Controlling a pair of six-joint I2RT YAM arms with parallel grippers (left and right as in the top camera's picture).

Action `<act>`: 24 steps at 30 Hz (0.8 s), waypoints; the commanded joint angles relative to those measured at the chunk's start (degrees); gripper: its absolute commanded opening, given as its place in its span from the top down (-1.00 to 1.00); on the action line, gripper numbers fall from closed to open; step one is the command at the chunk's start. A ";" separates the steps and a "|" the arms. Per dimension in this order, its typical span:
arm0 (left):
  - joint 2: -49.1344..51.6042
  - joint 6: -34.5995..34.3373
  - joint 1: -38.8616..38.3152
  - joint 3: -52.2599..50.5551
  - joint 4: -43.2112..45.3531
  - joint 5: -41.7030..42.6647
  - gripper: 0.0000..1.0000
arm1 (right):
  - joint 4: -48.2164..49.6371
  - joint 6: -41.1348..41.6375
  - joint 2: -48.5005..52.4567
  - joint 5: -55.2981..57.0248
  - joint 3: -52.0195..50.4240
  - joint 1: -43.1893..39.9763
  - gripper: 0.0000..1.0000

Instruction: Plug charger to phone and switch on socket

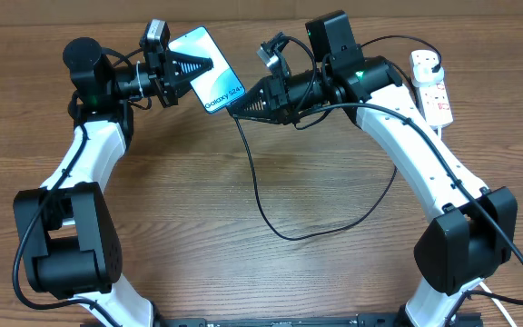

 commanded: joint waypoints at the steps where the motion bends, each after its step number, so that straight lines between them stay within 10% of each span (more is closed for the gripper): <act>1: -0.04 1.36 -2.43 0.37 0.50 6.45 0.92 | 2.56 0.31 -1.90 3.45 1.90 0.37 0.93; 24: -0.09 1.40 -3.06 0.37 0.72 6.45 0.92 | 3.58 0.48 -1.90 4.31 1.90 0.39 0.93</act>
